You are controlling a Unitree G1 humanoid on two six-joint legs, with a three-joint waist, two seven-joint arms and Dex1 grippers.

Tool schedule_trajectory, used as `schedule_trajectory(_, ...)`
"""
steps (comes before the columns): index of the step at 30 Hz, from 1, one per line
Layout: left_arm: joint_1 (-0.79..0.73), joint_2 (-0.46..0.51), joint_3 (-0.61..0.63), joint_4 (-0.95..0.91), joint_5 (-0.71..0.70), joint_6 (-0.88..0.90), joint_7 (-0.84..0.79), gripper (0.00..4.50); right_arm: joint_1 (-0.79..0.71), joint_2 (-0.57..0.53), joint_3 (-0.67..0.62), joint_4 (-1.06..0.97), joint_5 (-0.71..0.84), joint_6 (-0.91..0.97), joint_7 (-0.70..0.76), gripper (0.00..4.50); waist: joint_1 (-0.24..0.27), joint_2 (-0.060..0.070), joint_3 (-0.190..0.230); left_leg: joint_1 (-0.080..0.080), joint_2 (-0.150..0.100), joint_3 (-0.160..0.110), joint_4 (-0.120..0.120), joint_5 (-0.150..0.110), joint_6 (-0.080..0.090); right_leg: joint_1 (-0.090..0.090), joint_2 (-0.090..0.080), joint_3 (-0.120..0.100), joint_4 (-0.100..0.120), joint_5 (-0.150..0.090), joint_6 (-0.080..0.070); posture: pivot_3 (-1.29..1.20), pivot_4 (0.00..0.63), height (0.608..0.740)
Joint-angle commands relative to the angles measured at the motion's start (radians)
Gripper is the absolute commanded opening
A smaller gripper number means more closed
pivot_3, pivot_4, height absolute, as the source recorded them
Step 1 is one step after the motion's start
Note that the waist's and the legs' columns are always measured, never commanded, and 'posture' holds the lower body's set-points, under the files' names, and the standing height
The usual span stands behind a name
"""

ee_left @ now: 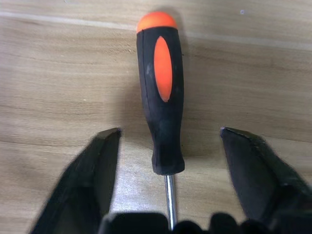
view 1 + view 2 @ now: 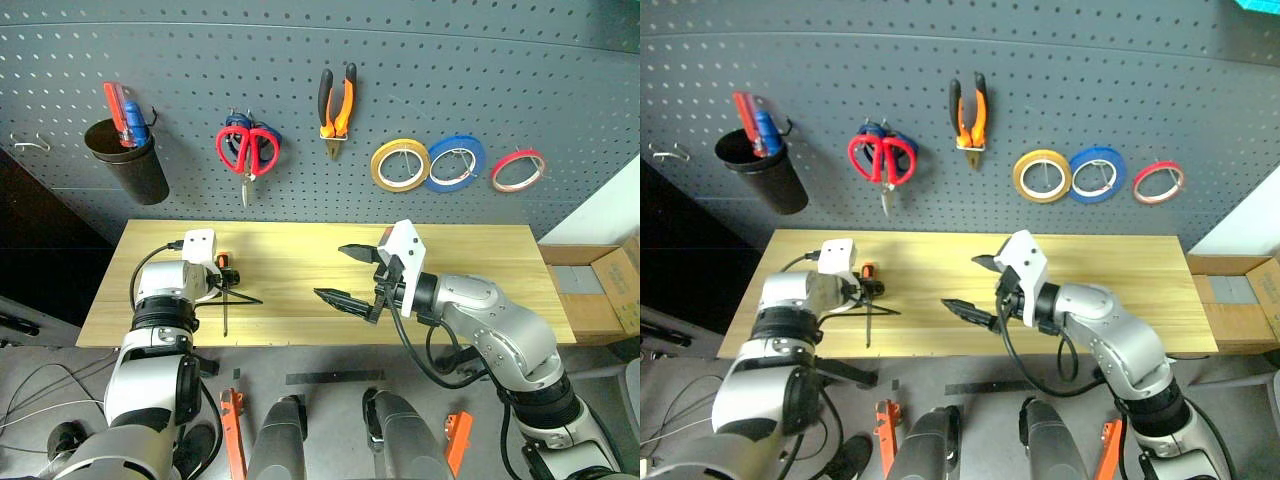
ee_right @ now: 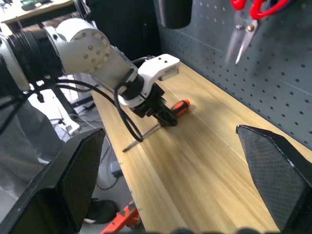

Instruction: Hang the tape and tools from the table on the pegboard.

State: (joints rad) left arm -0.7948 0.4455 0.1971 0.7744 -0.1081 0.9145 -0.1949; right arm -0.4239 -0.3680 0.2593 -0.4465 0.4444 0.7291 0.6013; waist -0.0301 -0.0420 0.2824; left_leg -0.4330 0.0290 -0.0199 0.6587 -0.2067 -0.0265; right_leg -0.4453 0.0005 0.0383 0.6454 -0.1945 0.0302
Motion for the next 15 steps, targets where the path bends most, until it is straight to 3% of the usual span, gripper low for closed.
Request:
schedule_trajectory(1, -0.021, 0.009, -0.009, 0.018, 0.006, -0.037, -0.009, 2.05, -0.007, -0.009, 0.008, -0.014, -0.028, -0.007, -0.008, 4.5, 0.0, 0.0, 0.0, 0.0, 0.0, 0.0, 0.0, 0.0, 0.0, 0.0, 0.0, 0.0, 0.0, 0.0, 0.0, -0.01, 0.302, 0.74)
schedule_trajectory(5, -0.032, 0.002, -0.008, 0.025, 0.002, -0.033, -0.003, 0.55, -0.007, -0.015, 0.014, -0.01, -0.048, -0.007, -0.007, 4.5, 0.0, 0.0, 0.0, 0.0, 0.0, 0.0, -0.001, 0.0, 0.0, -0.001, 0.0, 0.0, 0.0, 0.0, 0.0, -0.01, 0.301, 0.74)
schedule_trajectory(6, -0.03, 0.002, -0.007, 0.024, 0.002, -0.032, -0.001, 0.34, -0.008, -0.015, 0.015, -0.009, -0.051, -0.008, -0.007, 4.5, 0.0, 0.0, 0.0, 0.0, 0.0, 0.0, -0.001, 0.0, 0.0, -0.001, 0.0, 0.0, 0.0, 0.0, 0.0, -0.01, 0.301, 0.74)
schedule_trajectory(12, -0.012, 0.006, -0.003, -0.004, -0.003, -0.018, 0.001, 0.33, -0.013, -0.011, 0.013, 0.003, -0.061, -0.017, 0.001, 4.5, 0.0, 0.0, 0.0, 0.0, 0.0, 0.001, -0.003, 0.0, 0.0, -0.001, 0.0, 0.001, -0.001, 0.0, 0.0, -0.01, 0.298, 0.74)
schedule_trajectory(15, 0.04, 0.007, -0.018, -0.132, -0.007, 0.026, -0.008, 0.33, -0.015, -0.006, 0.007, 0.007, -0.059, -0.022, 0.011, 4.5, -0.001, 0.0, 0.0, 0.0, 0.0, 0.002, -0.005, 0.0, 0.0, -0.002, 0.0, 0.001, -0.002, 0.0, 0.0, -0.01, 0.292, 0.74)
